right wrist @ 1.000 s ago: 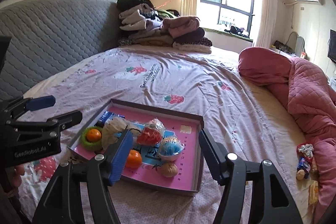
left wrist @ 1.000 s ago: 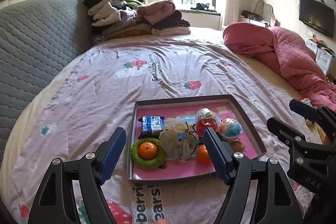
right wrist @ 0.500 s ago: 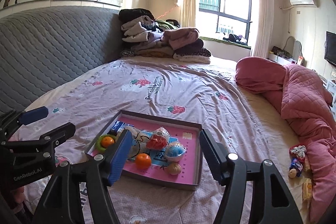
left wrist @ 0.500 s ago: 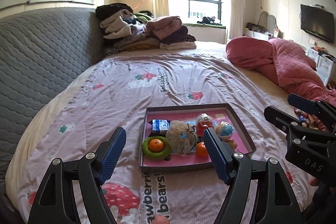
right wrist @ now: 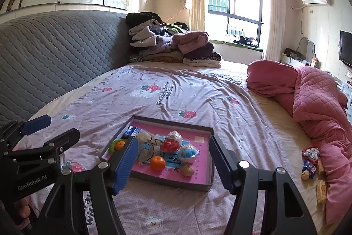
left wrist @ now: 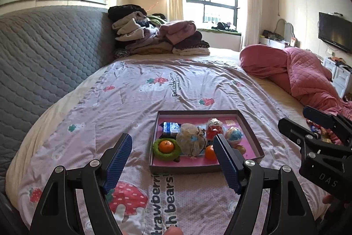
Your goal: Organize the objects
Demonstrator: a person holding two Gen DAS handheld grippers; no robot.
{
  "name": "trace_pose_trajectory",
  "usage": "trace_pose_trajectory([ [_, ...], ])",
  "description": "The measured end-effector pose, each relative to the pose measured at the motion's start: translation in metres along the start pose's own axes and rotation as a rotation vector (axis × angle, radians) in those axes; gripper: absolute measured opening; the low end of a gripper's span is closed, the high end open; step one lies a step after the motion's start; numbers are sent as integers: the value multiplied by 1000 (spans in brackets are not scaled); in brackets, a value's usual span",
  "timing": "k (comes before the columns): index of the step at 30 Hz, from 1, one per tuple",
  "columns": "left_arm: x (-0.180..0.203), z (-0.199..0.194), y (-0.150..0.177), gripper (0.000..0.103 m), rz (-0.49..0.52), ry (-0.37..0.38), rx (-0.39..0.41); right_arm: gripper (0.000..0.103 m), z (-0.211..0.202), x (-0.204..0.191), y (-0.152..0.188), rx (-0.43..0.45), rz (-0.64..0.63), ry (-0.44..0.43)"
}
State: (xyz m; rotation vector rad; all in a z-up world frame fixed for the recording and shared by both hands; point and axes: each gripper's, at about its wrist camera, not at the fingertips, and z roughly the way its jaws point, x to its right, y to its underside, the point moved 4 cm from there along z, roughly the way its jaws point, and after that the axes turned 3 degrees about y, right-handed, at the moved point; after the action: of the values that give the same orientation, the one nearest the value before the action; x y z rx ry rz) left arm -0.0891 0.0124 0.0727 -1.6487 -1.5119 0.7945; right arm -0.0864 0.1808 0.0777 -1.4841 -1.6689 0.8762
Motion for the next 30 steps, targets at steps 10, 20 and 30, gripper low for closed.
trace_pose_trajectory([
  [10, -2, 10, 26, 77, 29, -39, -24, 66, 15, -6, 28, -41, -18, 20],
  [20, -4, 31, 45, 77, 17, -32, -52, 66, 32, -1, 46, -83, 15, -17],
  [30, -6, 57, 61, 77, 12, -44, -85, 67, 49, 1, 71, -89, 3, 23],
])
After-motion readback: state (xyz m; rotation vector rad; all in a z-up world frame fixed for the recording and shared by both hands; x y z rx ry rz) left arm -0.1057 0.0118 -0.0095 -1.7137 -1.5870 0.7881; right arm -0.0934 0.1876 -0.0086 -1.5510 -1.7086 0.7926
